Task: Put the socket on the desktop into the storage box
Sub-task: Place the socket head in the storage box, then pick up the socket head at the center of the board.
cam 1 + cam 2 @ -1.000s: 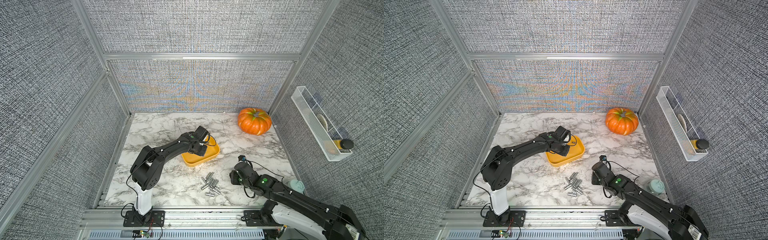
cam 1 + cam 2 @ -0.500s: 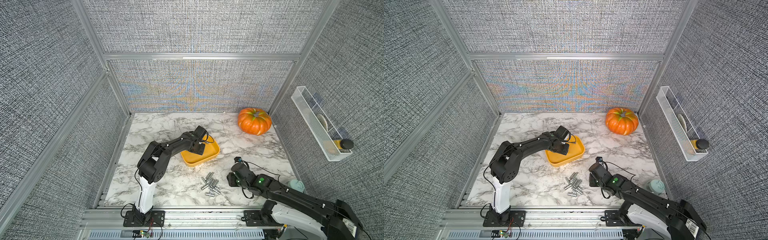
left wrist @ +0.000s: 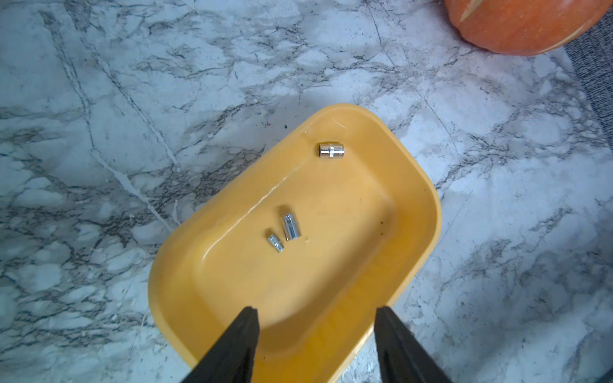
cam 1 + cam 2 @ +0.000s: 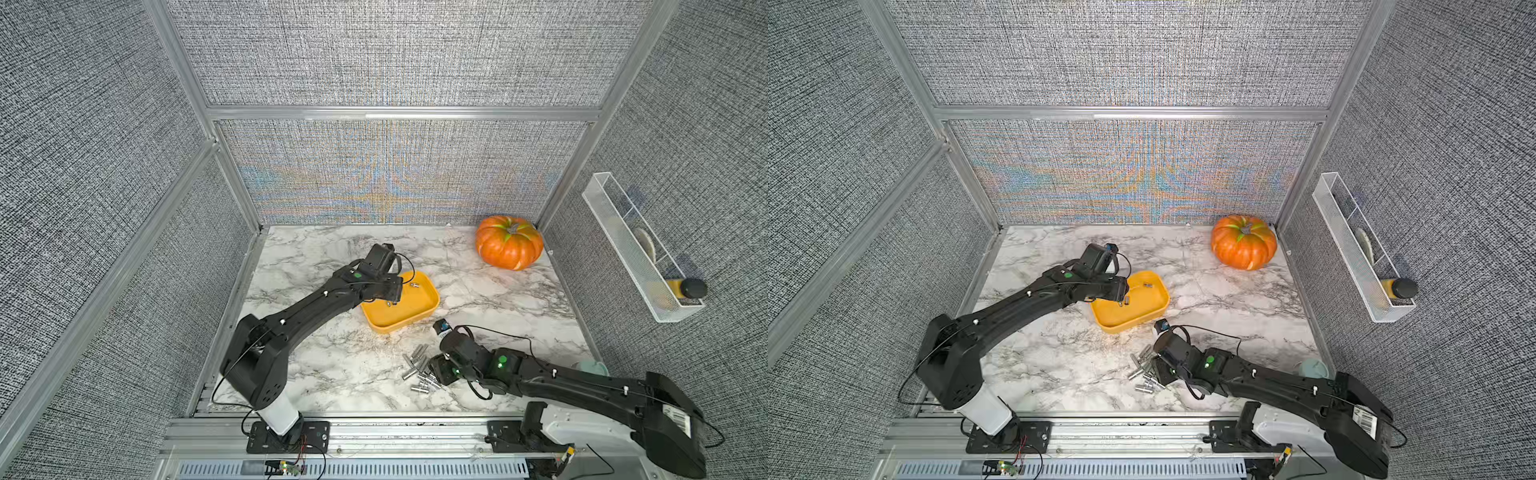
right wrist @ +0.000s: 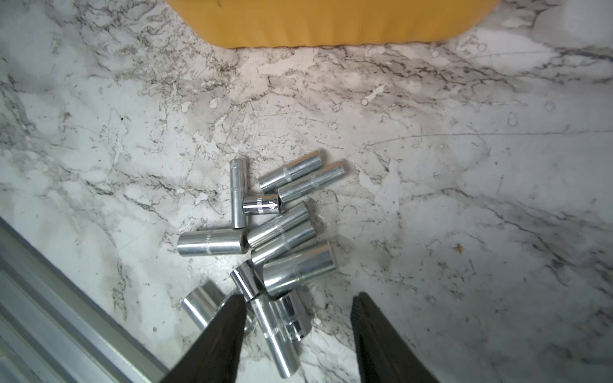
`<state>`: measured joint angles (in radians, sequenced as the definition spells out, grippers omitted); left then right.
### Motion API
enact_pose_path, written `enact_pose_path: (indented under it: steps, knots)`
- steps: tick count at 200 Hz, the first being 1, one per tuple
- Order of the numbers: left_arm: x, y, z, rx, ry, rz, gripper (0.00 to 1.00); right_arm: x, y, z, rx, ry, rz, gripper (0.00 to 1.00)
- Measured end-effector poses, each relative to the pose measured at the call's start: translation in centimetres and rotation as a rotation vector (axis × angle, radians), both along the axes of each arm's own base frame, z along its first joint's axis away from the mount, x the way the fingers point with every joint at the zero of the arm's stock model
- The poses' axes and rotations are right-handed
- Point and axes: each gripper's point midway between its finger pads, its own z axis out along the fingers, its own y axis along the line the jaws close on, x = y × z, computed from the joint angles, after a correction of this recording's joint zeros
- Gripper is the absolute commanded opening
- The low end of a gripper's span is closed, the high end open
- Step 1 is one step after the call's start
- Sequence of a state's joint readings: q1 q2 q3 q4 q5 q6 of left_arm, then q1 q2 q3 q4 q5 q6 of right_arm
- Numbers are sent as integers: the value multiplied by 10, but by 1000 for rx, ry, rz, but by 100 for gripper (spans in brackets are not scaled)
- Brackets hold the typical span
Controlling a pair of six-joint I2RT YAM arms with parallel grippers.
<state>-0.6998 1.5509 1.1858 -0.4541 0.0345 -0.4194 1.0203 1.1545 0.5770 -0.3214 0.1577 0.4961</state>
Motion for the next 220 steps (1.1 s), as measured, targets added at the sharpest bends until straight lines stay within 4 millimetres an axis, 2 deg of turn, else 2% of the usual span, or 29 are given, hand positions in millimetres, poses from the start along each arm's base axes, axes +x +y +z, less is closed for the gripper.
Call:
enact_pose_path:
  steps: [43, 65, 107, 162, 220]
  knots:
    - [-62, 29, -16, -108, 43, 16, 65, 1, 1, -12, -68, 1, 51, 60]
    - [-88, 36, -29, -165, 76, 16, 68, 0, -1, -19, -98, 9, 68, 60]
    - [-121, 41, -55, -200, 137, 6, 70, 2, -1, -27, -134, 19, 79, 60]
    - [-135, 39, -75, -195, 184, 0, 71, 9, 5, -31, -134, 9, 91, 60]
    - [-137, 35, -82, -191, 203, -7, 72, 11, 8, -31, -128, 8, 106, 61]
